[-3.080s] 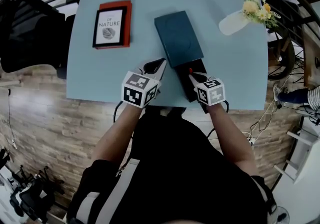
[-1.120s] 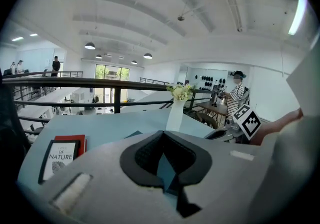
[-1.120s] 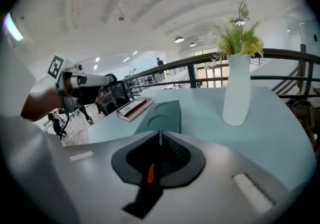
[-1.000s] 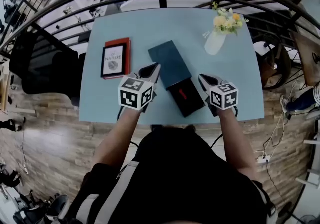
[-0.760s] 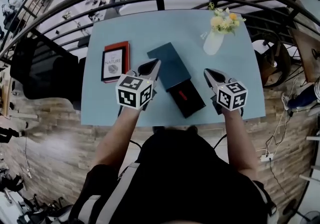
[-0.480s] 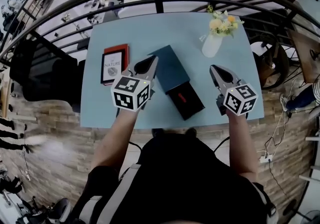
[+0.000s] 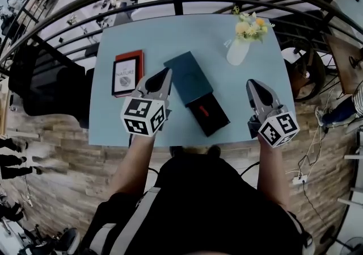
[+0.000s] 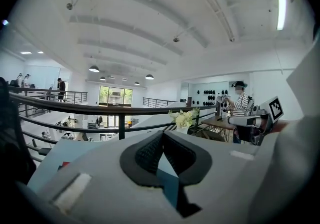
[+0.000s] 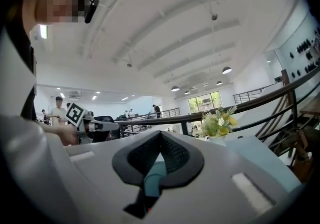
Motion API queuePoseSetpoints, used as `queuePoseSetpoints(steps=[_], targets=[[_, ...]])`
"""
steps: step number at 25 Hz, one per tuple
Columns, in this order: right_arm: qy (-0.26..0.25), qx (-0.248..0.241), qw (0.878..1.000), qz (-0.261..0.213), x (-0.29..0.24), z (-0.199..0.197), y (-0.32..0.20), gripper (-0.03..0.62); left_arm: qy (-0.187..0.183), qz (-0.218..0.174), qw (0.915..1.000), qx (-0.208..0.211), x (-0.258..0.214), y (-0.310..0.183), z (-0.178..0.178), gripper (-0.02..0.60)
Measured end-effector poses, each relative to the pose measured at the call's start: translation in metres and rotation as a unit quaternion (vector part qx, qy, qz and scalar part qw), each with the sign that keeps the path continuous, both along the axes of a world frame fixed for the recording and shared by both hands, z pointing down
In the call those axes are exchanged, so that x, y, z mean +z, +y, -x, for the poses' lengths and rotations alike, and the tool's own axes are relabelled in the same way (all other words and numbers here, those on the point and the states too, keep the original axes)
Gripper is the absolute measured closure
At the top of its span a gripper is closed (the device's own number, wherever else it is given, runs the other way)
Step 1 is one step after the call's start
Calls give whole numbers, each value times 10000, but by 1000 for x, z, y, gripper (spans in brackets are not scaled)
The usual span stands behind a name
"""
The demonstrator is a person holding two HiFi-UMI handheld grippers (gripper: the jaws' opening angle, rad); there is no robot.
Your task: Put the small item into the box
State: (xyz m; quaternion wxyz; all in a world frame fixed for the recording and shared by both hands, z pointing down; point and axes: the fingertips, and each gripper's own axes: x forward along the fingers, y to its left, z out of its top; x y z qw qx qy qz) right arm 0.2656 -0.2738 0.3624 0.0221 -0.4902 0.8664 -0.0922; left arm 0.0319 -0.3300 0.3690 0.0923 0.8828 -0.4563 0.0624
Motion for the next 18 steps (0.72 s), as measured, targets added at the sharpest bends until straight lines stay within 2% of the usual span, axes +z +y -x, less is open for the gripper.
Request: queuePoseSetpoints(steps=[5, 18], targets=[[-71, 152, 9998, -47, 2, -11, 6, 594, -16, 64, 10000, -56, 6, 2, 4, 574], [194, 46, 9998, -18, 0, -2, 4, 595, -21, 131, 9999, -16, 10, 6, 1, 574]])
